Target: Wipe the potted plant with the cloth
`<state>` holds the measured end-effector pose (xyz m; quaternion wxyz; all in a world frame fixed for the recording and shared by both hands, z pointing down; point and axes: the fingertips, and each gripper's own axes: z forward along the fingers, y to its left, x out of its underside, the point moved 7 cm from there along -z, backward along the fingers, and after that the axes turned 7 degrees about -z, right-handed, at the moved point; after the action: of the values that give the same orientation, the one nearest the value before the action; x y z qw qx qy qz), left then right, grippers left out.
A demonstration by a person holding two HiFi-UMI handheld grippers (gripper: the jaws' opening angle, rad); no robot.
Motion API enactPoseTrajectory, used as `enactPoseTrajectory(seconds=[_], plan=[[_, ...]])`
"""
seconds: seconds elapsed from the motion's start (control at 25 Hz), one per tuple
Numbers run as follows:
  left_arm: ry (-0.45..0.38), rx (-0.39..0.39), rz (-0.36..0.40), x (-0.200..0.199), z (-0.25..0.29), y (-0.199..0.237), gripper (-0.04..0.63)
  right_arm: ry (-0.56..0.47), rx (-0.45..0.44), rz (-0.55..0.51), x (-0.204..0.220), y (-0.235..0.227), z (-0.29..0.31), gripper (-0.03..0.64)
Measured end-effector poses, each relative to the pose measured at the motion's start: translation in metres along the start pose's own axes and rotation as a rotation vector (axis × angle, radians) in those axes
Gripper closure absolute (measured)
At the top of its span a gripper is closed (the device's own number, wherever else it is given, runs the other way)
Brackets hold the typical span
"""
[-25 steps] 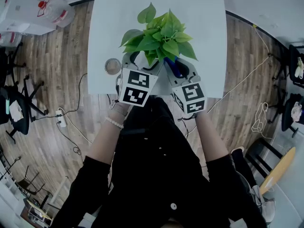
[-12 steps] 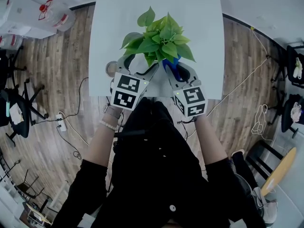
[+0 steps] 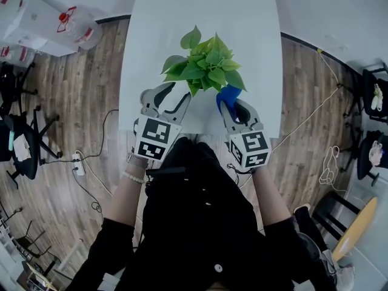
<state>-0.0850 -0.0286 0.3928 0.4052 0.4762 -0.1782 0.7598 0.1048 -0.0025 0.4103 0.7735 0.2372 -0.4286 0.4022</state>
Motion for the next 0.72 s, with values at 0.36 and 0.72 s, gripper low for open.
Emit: enactPoseTrajectory(seconds=[0.36, 0.72], plan=[[-0.083, -0.004, 0.046, -0.034, -0.027, -0.005, 0.574, -0.039, 0.077, 0.011, -0.015, -0.007, -0.045, 0.532], [-0.176, -0.025, 0.070, -0.079, -0.052, -0.015, 0.581, -0.136, 0.159, -0.093, -0.059, -0.016, -0.081, 0.532]])
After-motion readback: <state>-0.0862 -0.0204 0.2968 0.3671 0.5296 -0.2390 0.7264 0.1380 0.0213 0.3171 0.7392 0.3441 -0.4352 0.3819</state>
